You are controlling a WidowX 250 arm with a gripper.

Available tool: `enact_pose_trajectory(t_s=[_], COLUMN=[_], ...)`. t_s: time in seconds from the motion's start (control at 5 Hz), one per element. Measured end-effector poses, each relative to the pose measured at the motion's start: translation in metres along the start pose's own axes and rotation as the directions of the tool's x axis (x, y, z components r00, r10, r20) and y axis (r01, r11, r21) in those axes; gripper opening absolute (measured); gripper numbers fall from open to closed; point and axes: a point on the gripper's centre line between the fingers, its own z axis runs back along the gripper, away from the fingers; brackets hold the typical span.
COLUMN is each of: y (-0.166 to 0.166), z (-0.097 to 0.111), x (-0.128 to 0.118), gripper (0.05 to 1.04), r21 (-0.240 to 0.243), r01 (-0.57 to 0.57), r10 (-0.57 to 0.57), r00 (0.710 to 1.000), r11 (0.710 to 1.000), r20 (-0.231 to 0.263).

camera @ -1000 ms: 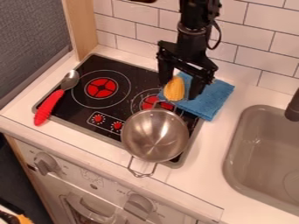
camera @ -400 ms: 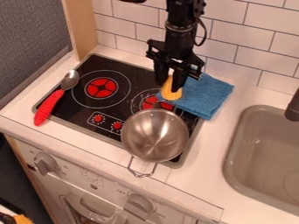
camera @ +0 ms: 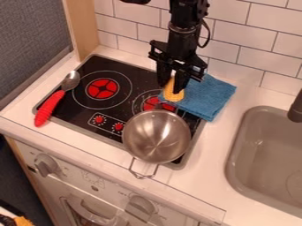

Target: Move the yellow object below the left burner and close to spoon

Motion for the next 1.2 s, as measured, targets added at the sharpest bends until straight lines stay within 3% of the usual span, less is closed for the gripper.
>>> enact_pose_trajectory(t_s=[0.4, 0.6, 1.0, 1.2], y=[0.006, 0.034, 0.088, 0.095], z=[0.060, 0.052, 0.021, 0.015], x=[-0.021, -0.054, -0.104, -0.116], gripper=[0.414, 0.414, 0.414, 0.414], r21=[-0.026, -0.007, 0.114, 0.124], r01=[-0.009, -0.086, -0.161, -0.173], r10=[0.012, 0.086, 0.164, 0.180], r00=[0.991, 0.993, 0.986, 0.983], r11=[1.000, 0.996, 0.980, 0.977], r20=[0.130, 0.083, -0.019, -0.048])
